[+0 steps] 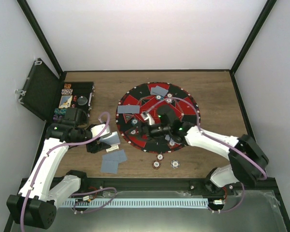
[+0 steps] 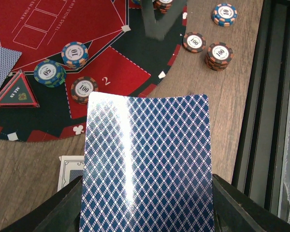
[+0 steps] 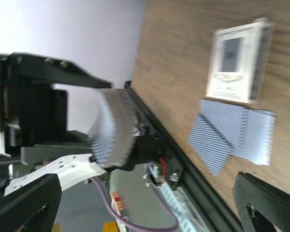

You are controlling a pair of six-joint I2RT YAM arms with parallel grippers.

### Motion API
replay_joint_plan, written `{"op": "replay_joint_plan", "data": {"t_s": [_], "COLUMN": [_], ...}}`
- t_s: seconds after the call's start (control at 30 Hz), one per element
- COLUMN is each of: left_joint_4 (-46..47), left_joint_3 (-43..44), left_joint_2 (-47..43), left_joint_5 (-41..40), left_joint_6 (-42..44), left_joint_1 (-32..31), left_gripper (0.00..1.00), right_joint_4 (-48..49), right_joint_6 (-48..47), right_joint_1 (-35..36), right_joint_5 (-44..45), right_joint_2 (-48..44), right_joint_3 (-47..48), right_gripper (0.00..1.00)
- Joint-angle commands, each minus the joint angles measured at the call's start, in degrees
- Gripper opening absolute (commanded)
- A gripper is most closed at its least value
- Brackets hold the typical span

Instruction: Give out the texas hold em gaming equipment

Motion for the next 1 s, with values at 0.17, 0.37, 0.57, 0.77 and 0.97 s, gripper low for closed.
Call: {"op": "replay_joint_plan", "data": {"t_s": [0.17, 0.37, 0.57, 0.77, 0.97], "left_joint_4": [0.33, 0.15, 0.03, -0.12, -0.21], "left_joint_3": [1.55, 1.53, 1.65, 1.71, 1.95], "left_joint_2": [-0.5, -0.8, -0.83, -0.99, -0.91], "left_joint_5": [2.1, 1.99, 2.23, 1.92, 2.11], "left_joint_6": [1.25, 1.44, 1.35, 1.42, 1.35], "left_joint_1": [0.07, 0.11, 0.09, 0.12, 0.08], "left_gripper": [0.04, 0.04, 0.04, 0.04, 0.04], "right_joint_4": [10.75, 13.12, 15.62, 16.38, 15.17], "right_joint_6": [4.04, 5.47, 6.89, 6.43, 5.56], "right_joint_1": [8.6, 10.22, 10.39, 10.35, 9.18], "right_joint_5": [-4.2, -4.93, -6.58, -8.79, -8.71], "right_joint_2": [13.56, 19.05, 23.72, 26.65, 26.86], "right_joint_3": [11.47, 14.7, 17.07, 19.18, 17.77], "right_gripper": [0.96, 0.91, 0.88, 0.88, 0.83]}}
